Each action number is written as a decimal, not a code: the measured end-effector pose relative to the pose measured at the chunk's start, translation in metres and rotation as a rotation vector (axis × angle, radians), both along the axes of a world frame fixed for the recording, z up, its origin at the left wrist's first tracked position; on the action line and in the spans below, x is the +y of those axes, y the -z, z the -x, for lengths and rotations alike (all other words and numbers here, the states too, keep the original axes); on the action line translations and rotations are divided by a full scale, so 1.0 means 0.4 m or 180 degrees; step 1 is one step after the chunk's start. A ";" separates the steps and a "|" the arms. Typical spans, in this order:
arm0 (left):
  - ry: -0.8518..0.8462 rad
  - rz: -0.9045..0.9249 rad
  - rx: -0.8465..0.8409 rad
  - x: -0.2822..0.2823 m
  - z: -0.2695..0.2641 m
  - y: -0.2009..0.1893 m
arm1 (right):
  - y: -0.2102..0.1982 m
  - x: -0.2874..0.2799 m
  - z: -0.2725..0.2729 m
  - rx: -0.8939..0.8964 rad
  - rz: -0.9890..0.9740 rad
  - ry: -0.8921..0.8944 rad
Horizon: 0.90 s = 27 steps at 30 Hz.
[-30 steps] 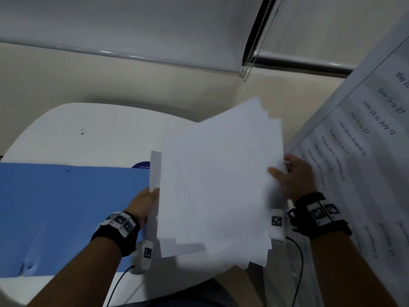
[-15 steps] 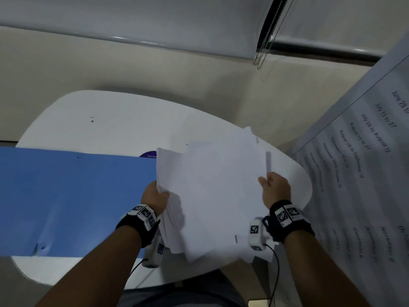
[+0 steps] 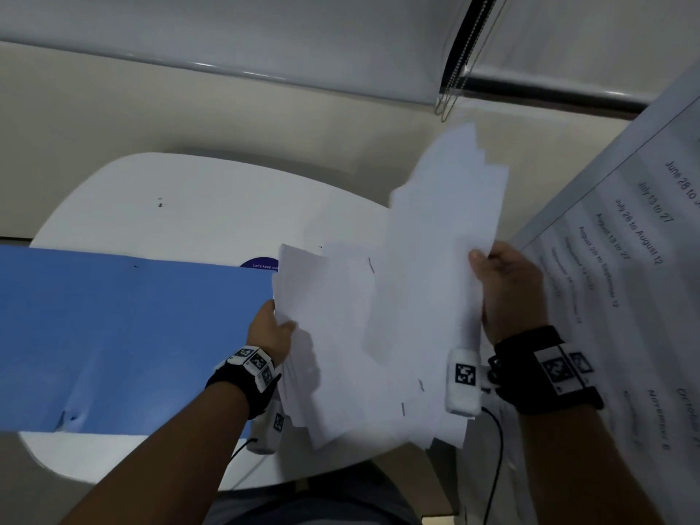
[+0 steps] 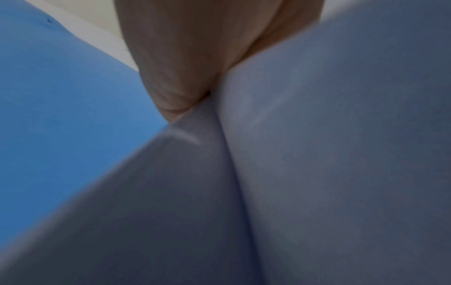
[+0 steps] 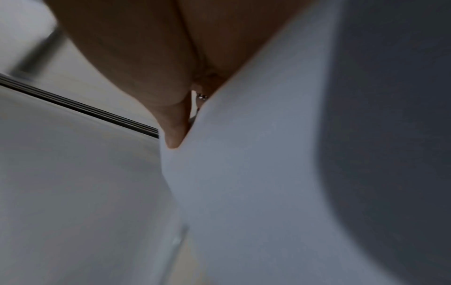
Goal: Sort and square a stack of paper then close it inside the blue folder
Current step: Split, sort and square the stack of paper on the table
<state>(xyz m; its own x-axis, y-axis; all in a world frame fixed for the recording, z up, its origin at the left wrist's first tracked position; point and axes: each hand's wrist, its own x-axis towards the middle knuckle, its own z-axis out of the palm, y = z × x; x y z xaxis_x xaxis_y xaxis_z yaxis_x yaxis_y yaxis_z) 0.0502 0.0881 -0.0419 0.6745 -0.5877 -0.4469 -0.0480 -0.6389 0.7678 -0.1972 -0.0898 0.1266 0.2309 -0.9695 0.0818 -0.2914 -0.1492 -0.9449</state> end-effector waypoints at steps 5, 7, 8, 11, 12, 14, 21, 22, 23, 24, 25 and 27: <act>0.0023 -0.0091 -0.0006 0.007 -0.011 0.001 | 0.287 0.017 0.034 0.1212 -0.1027 0.0143; -0.0013 -0.0128 0.0115 0.005 -0.016 -0.001 | 0.375 0.029 0.031 0.1641 -0.1355 0.0319; -0.0035 -0.0122 0.0161 0.005 -0.017 -0.001 | 0.396 0.036 0.020 0.1743 -0.1439 0.0378; -0.0133 -0.0104 0.0174 0.002 -0.008 -0.003 | 0.421 0.061 -0.031 0.2023 -0.1316 0.0326; -0.0132 -0.0120 0.0110 0.001 -0.001 -0.001 | 0.422 0.072 -0.051 0.2108 -0.1283 0.0266; -0.0076 -0.0164 -0.0057 -0.001 0.018 -0.004 | 0.423 0.104 -0.088 0.2132 -0.1284 0.0096; -0.0171 0.0134 -0.0101 0.028 -0.002 -0.020 | 0.417 0.140 -0.079 0.2674 -0.1667 0.0568; -0.0222 0.0219 -0.0069 0.038 -0.015 -0.024 | 0.414 0.135 -0.074 0.2604 -0.1844 0.0702; -0.0242 0.0271 -0.0060 0.048 -0.027 -0.028 | 0.419 0.128 -0.074 0.2421 -0.1946 0.0763; -0.0256 0.0312 -0.0065 0.059 -0.040 -0.031 | 0.425 0.120 -0.076 0.2213 -0.1996 0.0789; -0.0281 0.0326 -0.0071 0.069 -0.053 -0.032 | 0.431 0.113 -0.079 0.2011 -0.2025 0.0809; -0.0342 0.0321 -0.0100 0.078 -0.073 -0.037 | 0.436 0.099 -0.084 0.1692 -0.2053 0.0897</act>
